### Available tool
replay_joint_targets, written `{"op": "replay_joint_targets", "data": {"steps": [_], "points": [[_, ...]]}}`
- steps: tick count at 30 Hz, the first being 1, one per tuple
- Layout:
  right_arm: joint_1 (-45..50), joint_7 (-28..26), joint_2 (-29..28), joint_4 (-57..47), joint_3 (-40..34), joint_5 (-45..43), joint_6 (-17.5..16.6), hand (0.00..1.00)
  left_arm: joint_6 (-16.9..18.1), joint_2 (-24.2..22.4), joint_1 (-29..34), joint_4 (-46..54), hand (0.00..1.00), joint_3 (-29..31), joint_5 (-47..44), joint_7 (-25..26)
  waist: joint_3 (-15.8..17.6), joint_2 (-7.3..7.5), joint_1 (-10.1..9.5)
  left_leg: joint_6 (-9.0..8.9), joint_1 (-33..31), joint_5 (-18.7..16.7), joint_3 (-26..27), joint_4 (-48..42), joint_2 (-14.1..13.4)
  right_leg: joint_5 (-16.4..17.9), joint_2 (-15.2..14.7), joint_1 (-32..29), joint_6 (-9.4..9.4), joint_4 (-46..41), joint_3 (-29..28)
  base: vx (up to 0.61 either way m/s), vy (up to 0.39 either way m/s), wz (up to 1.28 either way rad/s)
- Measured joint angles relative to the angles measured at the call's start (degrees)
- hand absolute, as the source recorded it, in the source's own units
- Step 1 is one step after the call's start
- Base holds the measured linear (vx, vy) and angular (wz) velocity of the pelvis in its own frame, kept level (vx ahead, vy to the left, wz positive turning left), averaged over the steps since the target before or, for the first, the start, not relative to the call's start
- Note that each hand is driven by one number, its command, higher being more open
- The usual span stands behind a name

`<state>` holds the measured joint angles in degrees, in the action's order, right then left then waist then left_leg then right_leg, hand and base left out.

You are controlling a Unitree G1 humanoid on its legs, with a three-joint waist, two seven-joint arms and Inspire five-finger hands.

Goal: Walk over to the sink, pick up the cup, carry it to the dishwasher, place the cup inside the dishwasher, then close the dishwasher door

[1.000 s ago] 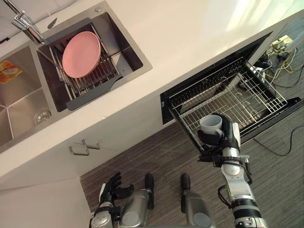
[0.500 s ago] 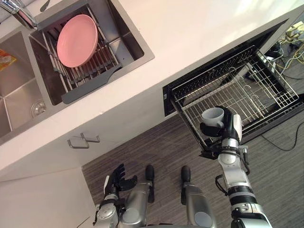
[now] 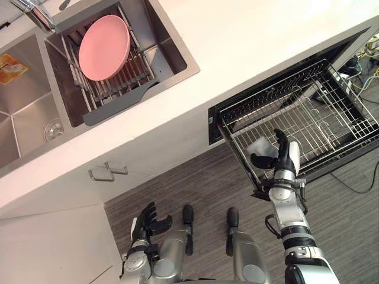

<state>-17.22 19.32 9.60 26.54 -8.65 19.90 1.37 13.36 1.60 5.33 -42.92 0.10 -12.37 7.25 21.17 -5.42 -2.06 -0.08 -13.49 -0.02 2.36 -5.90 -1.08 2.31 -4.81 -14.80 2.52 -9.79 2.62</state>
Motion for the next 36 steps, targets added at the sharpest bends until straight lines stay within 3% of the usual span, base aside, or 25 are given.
{"op": "replay_joint_targets", "data": {"steps": [5,11,21,29,36], "points": [[1.8,0.1,-0.9,-1.3,0.0,0.0,0.0,0.90,0.0,0.0,0.0,-0.2,0.90,0.0,0.0,0.0,0.0,0.01,0.04,-0.02,0.5,0.0,-0.3,0.0,0.1,-0.3,-0.1,1.0,0.26,0.8,0.5,0.01,0.004,0.03],[6.9,1.8,-2.0,-10.3,-0.1,1.1,0.0,0.90,-0.2,0.1,0.0,-0.7,0.90,0.0,0.1,0.0,0.0,0.06,0.49,-0.03,1.3,0.0,-0.3,-0.2,0.4,-1.2,-0.3,2.6,0.66,2.2,0.5,0.00,0.003,0.01],[14.8,3.1,-4.5,-21.1,-0.1,1.8,-1.7,0.90,-1.0,1.6,0.4,-2.8,0.90,0.1,2.4,0.0,-1.0,1.53,1.53,-0.05,3.3,0.0,-0.1,-0.1,0.1,-2.7,0.1,5.8,0.65,5.3,0.4,-0.01,0.000,-0.01],[20.4,1.7,-5.9,-27.3,0.2,1.1,-4.7,0.90,-1.9,2.3,0.7,-5.7,0.90,0.2,4.4,0.0,-3.8,2.55,1.72,-0.22,5.9,-0.2,0.0,1.3,-0.1,-3.1,0.5,8.9,0.58,7.7,0.3,0.01,-0.001,0.00],[27.7,-3.3,-7.0,-34.8,3.5,-3.4,-7.8,0.90,-2.4,2.3,1.8,-7.6,0.90,0.9,4.6,-0.1,-8.0,3.73,1.90,-0.12,9.0,-1.8,0.2,1.8,-0.4,-3.1,0.8,12.7,0.49,10.3,0.2,0.05,-0.005,-0.03]]}}
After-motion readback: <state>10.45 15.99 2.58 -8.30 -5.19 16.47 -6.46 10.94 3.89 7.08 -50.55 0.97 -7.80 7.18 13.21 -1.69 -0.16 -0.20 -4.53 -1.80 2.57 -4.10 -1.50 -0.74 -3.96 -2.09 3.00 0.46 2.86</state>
